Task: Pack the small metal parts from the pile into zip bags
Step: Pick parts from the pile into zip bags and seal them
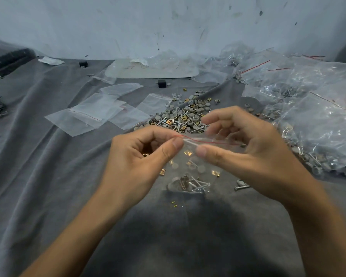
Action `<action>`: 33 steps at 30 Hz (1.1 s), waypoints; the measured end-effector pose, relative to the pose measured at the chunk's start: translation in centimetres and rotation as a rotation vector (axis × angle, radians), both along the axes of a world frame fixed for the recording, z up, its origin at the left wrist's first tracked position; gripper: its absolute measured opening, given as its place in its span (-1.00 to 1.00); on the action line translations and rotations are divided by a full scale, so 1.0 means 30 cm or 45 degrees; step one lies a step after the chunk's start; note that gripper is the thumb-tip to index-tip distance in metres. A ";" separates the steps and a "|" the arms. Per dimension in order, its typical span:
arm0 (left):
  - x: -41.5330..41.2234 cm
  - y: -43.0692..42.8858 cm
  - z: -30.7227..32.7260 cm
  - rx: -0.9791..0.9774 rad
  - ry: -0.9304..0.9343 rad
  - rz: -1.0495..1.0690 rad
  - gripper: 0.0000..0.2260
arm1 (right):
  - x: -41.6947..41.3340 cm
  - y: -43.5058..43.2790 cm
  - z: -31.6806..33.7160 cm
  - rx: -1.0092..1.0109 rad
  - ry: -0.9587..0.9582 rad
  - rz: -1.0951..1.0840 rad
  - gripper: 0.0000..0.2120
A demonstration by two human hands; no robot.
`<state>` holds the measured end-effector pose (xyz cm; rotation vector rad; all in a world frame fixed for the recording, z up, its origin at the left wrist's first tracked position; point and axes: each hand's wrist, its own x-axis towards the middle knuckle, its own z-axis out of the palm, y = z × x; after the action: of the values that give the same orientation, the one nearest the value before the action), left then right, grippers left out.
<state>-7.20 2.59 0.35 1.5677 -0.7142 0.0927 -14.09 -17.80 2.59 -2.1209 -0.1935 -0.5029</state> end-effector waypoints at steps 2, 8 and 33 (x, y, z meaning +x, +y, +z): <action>-0.011 -0.005 -0.003 0.021 -0.037 -0.020 -0.95 | -0.002 0.015 0.007 -0.170 -0.043 -0.020 -0.71; -0.025 -0.006 -0.002 0.061 -0.089 -0.030 -0.94 | -0.005 0.062 0.018 -0.336 -0.209 -0.042 -0.94; 0.008 0.034 0.016 0.046 -0.134 0.026 -0.92 | -0.018 -0.031 0.025 -0.362 -0.007 -0.186 -0.88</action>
<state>-6.94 3.61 0.85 1.6136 -0.7861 0.1795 -14.63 -18.72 3.35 -2.4234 -0.1187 -0.5953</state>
